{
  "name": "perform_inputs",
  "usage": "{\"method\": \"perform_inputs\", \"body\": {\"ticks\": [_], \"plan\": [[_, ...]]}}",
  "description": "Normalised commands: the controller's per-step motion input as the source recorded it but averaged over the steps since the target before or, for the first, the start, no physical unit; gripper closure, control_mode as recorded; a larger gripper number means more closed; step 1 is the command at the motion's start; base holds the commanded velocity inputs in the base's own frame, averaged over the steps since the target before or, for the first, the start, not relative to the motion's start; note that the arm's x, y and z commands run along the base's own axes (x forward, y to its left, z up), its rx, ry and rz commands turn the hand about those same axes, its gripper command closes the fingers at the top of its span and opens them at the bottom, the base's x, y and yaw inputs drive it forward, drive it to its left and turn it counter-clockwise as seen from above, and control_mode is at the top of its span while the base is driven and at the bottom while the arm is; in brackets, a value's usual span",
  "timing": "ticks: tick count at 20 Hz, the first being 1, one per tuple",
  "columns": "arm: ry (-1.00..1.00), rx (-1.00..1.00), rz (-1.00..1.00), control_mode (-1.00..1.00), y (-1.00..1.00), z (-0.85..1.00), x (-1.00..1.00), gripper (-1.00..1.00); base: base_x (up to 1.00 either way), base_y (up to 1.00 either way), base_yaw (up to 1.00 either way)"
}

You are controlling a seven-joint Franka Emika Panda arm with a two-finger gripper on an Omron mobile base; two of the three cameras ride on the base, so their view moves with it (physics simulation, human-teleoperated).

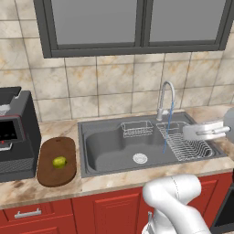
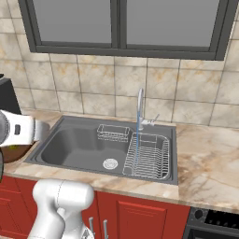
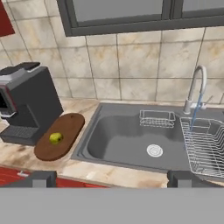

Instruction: Pick the pear from the sink and place it on the cutting board to airdry. Then turn off the sink faucet.

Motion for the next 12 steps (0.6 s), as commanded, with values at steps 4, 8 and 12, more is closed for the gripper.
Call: {"method": "perform_inputs", "body": {"ticks": [4, 8, 12], "plan": [[-0.09, -0.09, 0.06, -1.0, -0.4, 0.13, -0.34, -1.0, 0.0, 0.0, 0.0], [-0.02, -0.16, 0.01, -1.0, -0.4, 0.01, -0.43, -1.0, 0.0, 0.0, 0.0], [0.0, -0.16, 0.0, -1.0, -0.44, 0.06, -0.37, -1.0, 0.0, 0.0, 0.0]]}}
